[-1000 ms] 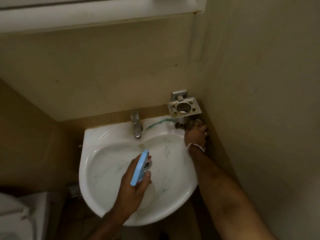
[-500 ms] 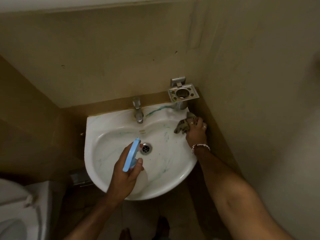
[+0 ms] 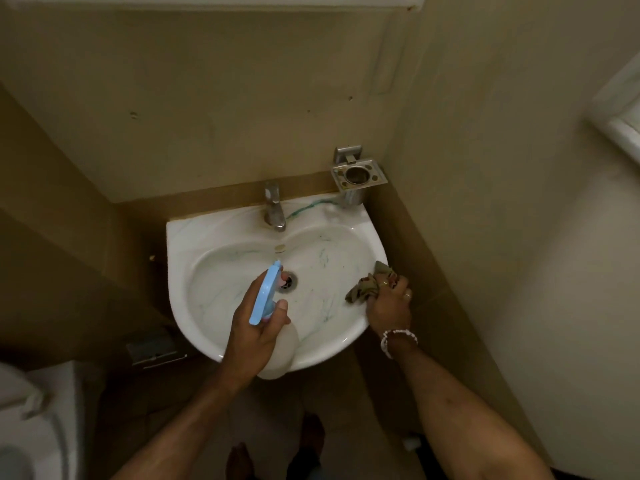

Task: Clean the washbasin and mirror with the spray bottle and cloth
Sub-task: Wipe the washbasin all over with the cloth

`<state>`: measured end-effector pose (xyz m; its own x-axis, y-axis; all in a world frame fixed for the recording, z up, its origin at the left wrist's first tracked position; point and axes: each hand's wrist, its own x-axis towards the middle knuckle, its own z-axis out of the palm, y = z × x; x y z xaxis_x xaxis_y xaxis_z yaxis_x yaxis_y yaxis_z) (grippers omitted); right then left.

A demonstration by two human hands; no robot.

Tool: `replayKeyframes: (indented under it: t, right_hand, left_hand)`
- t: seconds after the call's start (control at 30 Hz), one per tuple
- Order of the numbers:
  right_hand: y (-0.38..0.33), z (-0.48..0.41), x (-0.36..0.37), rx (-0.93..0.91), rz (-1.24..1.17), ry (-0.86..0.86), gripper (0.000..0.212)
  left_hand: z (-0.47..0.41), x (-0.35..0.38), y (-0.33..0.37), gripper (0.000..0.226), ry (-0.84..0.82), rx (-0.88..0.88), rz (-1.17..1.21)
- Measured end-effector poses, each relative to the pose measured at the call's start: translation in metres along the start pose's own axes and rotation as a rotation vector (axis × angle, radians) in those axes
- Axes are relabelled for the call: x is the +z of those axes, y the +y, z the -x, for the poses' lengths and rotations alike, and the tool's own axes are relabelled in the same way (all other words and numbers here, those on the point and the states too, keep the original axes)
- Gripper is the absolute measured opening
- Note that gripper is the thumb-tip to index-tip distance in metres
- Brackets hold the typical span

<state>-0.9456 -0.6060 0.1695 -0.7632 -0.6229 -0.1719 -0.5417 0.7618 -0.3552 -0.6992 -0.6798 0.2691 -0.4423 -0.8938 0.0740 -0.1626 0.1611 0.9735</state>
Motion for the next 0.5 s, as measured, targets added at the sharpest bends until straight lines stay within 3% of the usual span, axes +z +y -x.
replayKeyframes:
  t: [0.2,0.5]
  right_hand:
    - [-0.007,0.05,0.006,-0.053,0.23,0.059,0.047]
    - [-0.042,0.101,0.022,-0.262,0.452,0.082,0.033]
  left_hand:
    - [0.008,-0.02,-0.008,0.06,-0.047,0.029,0.076]
    - [0.028,-0.058,-0.019,0.047,-0.055,0.022,0.129]
